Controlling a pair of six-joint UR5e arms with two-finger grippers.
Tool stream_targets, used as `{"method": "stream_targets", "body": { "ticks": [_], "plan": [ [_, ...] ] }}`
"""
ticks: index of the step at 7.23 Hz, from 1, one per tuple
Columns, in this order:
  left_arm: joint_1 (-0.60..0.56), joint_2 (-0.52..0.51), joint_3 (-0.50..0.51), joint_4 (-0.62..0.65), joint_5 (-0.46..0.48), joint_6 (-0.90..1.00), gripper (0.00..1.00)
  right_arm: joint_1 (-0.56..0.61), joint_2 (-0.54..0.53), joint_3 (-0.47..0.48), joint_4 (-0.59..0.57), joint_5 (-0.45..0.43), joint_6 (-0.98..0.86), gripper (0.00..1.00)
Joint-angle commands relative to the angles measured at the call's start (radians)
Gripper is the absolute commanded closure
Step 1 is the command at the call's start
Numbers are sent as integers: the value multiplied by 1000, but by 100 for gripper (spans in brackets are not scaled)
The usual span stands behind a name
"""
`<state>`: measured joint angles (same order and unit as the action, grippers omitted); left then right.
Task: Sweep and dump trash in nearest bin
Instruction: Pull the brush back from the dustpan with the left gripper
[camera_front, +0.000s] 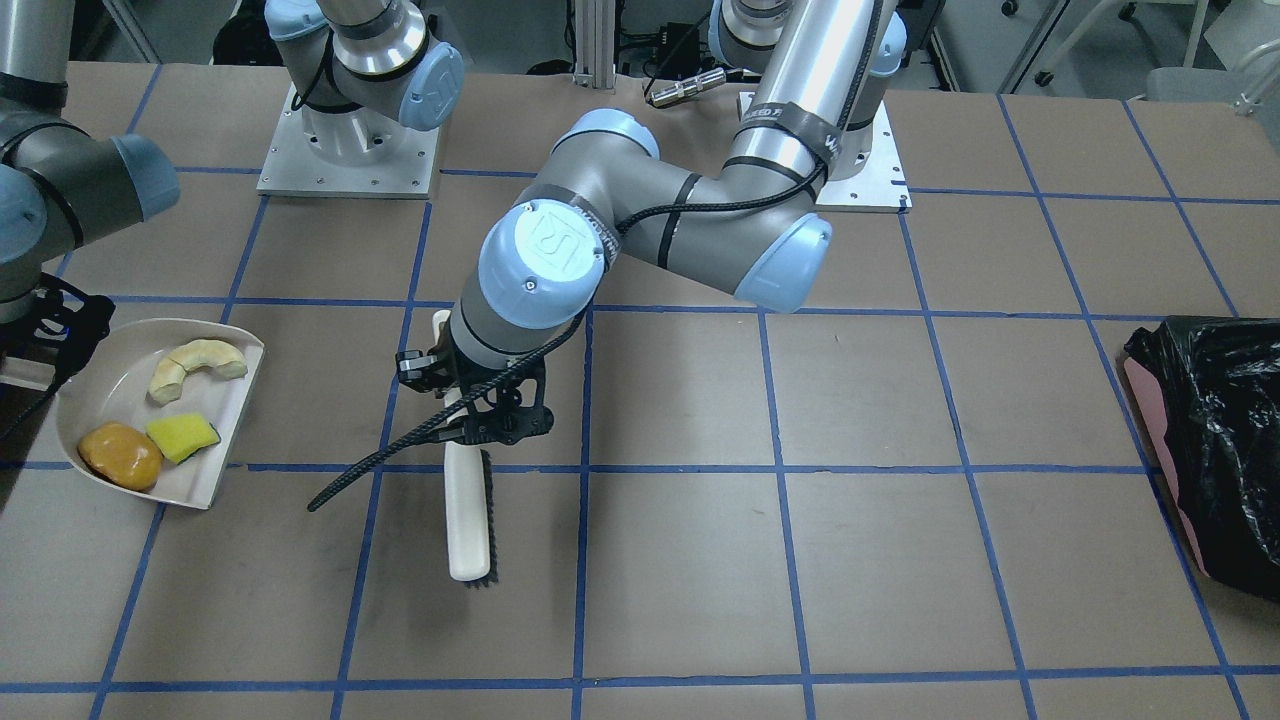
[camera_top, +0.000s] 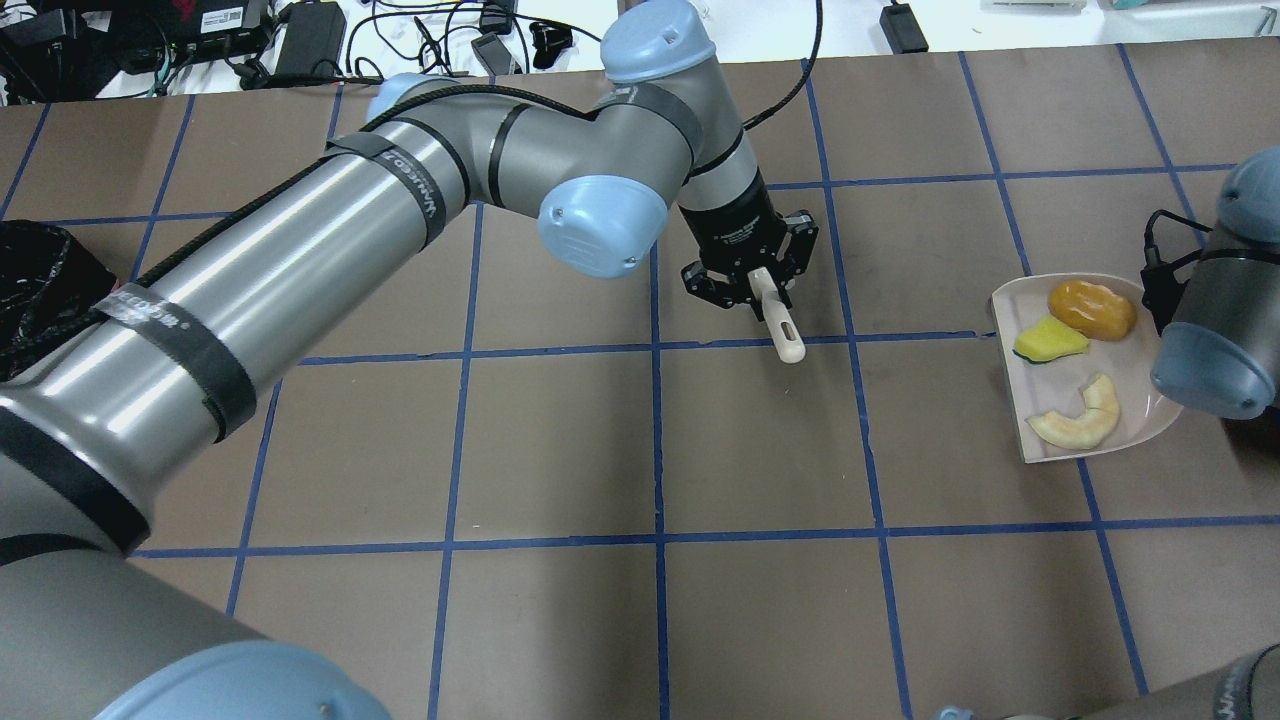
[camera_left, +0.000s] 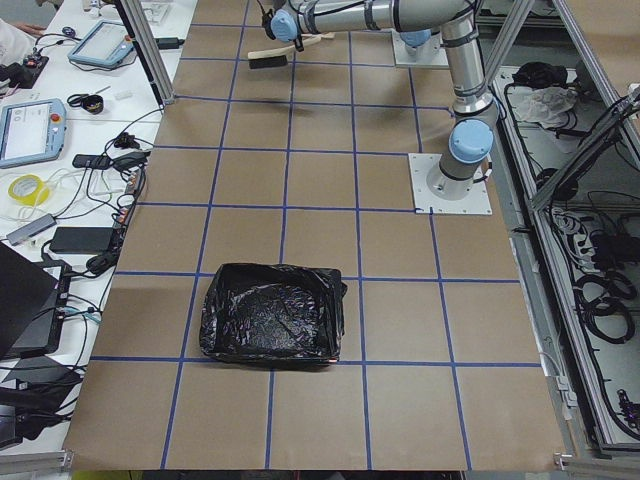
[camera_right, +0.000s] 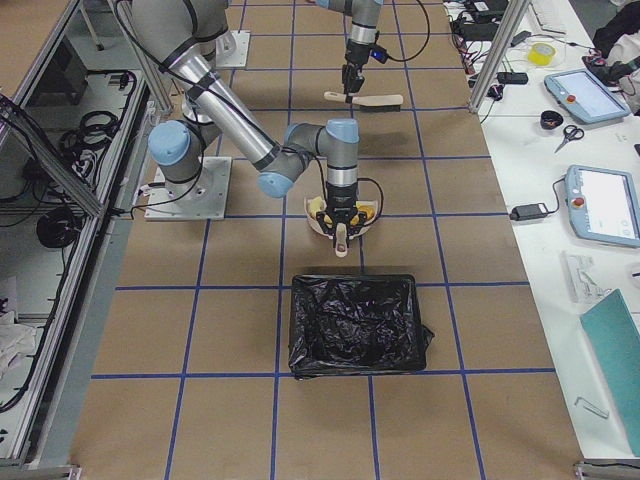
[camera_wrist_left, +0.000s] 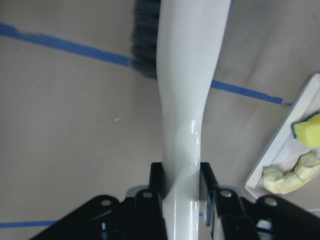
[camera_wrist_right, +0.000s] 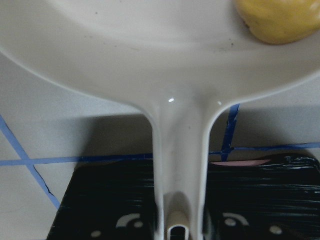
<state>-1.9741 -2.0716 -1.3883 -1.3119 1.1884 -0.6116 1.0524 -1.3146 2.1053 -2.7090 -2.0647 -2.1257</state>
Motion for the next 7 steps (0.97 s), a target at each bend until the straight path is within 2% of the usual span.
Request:
{"method": "stream_targets", "body": {
  "ticks": [1, 3, 5, 7],
  "plan": [
    [61, 71, -29, -143, 60, 157, 100, 0, 0, 1, 0, 0, 3, 100],
    [83, 140, -168, -153, 88, 289, 100, 0, -3, -1, 0, 17, 6, 100],
    [83, 224, -291, -139, 83, 306, 100, 0, -2, -1, 0, 20, 6, 100],
    [90, 260, -333, -145, 85, 340, 100, 0, -2, -1, 0, 20, 6, 100]
  ]
}}
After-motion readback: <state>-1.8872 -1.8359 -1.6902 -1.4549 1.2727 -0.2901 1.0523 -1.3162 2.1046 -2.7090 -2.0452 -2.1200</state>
